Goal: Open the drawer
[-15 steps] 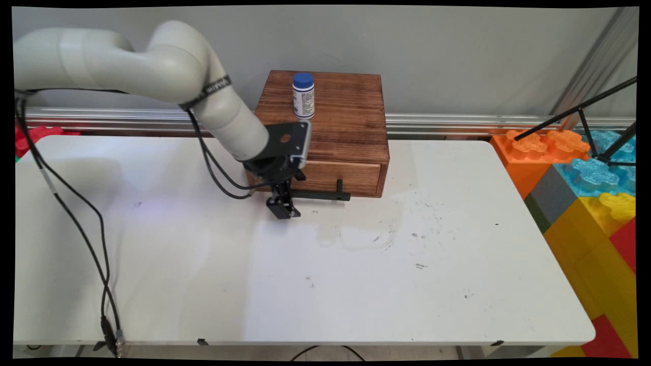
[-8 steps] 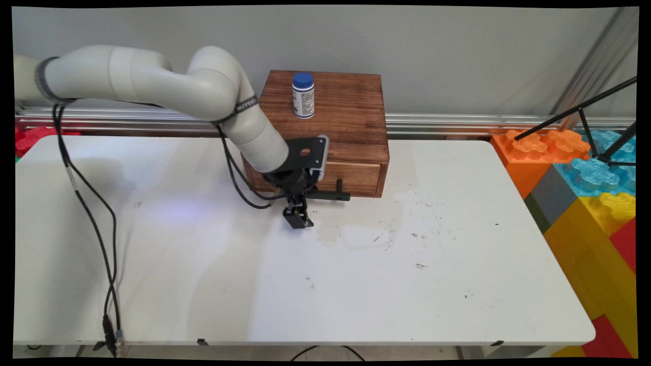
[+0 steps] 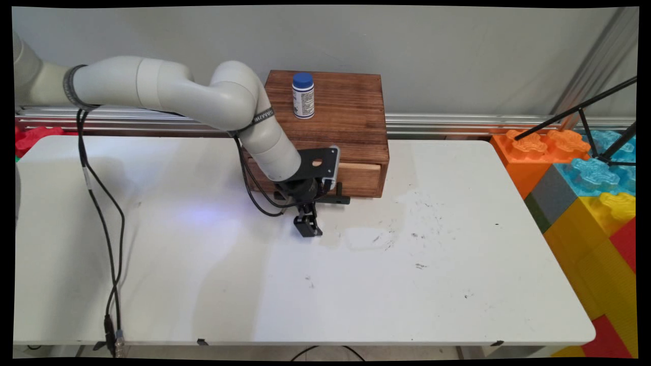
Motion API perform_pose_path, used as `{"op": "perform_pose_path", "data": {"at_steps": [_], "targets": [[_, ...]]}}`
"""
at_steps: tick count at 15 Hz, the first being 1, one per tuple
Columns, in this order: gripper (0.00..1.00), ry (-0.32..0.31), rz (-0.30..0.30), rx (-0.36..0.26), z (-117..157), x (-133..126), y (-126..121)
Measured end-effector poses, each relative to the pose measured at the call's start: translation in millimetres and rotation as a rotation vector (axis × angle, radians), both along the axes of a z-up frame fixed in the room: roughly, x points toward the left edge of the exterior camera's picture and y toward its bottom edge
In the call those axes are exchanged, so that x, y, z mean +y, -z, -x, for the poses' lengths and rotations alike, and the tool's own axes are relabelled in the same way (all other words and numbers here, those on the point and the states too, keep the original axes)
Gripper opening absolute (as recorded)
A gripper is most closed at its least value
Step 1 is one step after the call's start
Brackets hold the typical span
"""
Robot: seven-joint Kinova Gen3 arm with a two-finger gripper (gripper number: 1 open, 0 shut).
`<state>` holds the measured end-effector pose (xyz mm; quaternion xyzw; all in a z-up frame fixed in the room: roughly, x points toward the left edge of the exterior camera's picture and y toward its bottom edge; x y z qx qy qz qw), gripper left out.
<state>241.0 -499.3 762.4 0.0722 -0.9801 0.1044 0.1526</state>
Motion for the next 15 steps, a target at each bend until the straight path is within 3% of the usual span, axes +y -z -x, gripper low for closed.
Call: {"op": "perform_pose_path", "data": {"at_steps": [15], "targets": [[1.00,0.017,-0.039,-0.004,18.9,43.1,0.2]]}}
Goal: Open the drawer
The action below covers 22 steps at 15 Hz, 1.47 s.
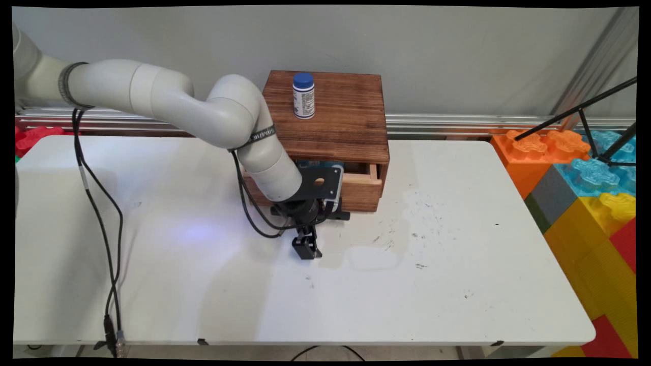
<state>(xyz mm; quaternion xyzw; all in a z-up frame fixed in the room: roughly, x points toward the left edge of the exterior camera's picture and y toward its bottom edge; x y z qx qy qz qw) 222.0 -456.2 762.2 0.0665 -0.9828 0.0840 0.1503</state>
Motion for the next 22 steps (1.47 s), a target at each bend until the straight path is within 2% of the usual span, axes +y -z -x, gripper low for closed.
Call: {"op": "perform_pose_path", "data": {"at_steps": [22], "targets": [[1.00,-0.044,-0.009,-0.022,7.1,86.4,-21.0]]}}
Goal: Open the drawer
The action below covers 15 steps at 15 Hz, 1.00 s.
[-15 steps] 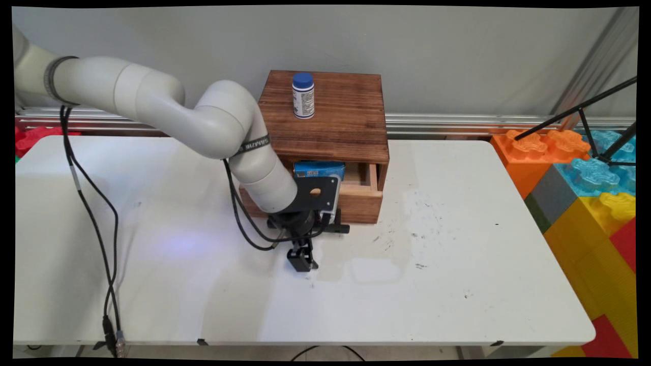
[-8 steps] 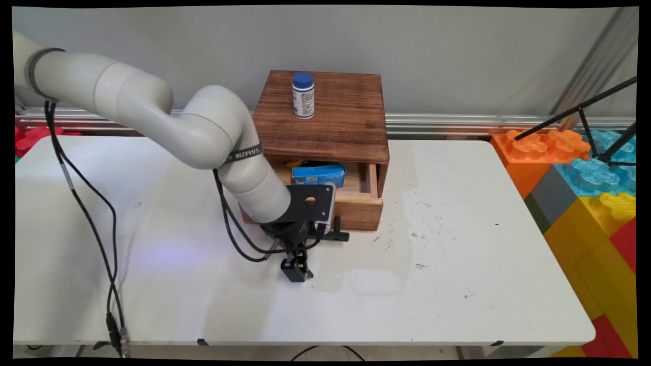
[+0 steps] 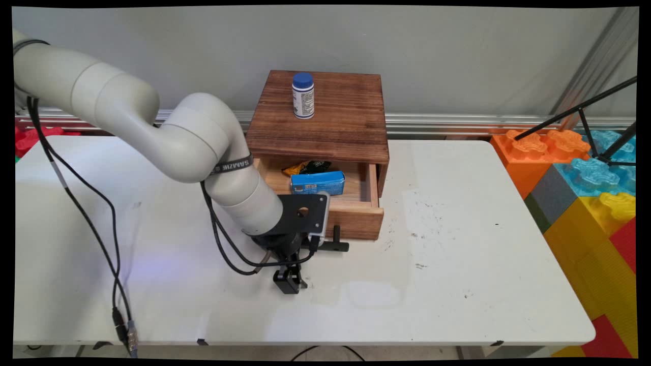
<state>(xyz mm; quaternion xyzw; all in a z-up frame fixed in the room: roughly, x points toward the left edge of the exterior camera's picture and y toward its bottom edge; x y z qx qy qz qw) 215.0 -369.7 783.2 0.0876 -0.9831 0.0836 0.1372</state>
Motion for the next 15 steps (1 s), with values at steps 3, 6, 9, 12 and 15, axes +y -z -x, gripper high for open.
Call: {"op": "perform_pose_path", "data": {"at_steps": [3,6,9,12,15], "targets": [[1.00,-0.004,0.001,-0.001,1.0,9.4,-0.7],[1.00,-0.006,0.000,-0.001,2.8,19.5,0.1],[1.00,-0.003,-0.001,0.000,4.4,27.5,1.3],[1.00,0.001,0.000,0.001,6.6,36.2,2.5],[1.00,0.004,-0.001,0.003,8.8,45.4,3.3]]}}
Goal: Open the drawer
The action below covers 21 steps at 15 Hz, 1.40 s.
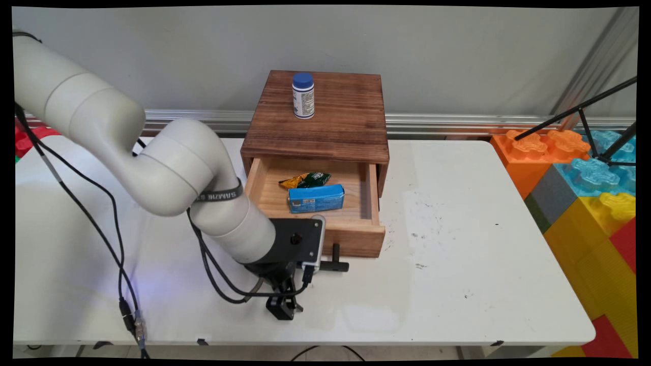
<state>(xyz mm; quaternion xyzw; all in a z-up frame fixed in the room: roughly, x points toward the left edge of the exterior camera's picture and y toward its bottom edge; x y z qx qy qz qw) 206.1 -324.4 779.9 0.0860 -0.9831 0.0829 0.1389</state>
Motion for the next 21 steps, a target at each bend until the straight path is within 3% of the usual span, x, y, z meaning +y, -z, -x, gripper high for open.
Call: {"op": "perform_pose_path", "data": {"at_steps": [21], "targets": [[1.00,0.015,-0.041,0.039,22.5,67.6,-4.1]]}}
